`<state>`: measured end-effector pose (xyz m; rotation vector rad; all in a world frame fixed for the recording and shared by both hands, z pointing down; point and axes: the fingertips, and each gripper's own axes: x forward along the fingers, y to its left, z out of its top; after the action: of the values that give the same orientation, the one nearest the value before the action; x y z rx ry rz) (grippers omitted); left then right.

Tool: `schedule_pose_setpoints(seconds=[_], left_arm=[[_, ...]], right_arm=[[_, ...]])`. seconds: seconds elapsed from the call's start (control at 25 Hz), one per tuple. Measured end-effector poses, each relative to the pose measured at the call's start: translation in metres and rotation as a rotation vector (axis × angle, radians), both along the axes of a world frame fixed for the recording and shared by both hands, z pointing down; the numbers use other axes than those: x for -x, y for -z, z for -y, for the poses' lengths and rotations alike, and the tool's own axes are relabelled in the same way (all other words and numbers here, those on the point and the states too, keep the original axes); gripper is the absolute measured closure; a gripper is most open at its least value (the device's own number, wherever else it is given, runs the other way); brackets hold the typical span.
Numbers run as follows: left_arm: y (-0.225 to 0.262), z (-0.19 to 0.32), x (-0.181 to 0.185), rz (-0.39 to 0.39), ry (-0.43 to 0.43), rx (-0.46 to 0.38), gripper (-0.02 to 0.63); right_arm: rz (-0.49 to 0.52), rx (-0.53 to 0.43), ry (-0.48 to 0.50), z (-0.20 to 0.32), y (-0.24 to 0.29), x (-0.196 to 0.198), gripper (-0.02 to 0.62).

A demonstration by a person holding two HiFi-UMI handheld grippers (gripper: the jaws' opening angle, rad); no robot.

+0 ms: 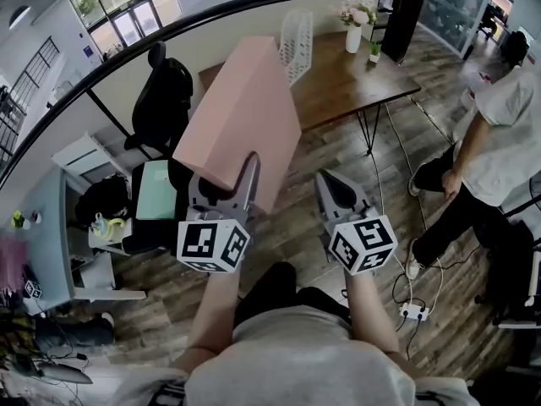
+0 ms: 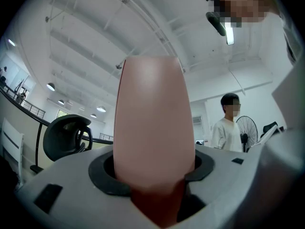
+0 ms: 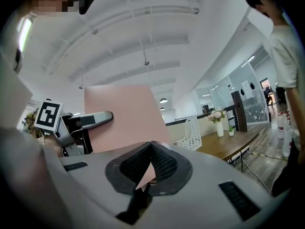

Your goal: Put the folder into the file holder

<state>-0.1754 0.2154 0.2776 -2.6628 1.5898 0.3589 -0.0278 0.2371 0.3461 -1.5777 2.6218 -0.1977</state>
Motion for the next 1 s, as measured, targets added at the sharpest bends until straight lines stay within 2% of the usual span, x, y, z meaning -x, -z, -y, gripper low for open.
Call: schedule_pose_setpoints(seconds=[0.36, 0.6, 1.0], left_arm=[[-0.013, 0.065, -0.005, -0.007, 0.011, 0.011, 0.311], [-0.008, 0.145, -0.015, -0.034, -0.003, 0.008, 0.311], [0.018, 0.264, -0.019, -0.046, -0.030, -0.048, 0.310]], right_arm=[[0.010, 0.030, -0.001, 0.058, -0.017, -0.010, 0.586], [-0.013, 0.028, -0.027, 0.125, -0.014, -0.023, 0.586], [-0.008, -0.005, -0.078, 0.235, 0.006, -0.038, 0.586]])
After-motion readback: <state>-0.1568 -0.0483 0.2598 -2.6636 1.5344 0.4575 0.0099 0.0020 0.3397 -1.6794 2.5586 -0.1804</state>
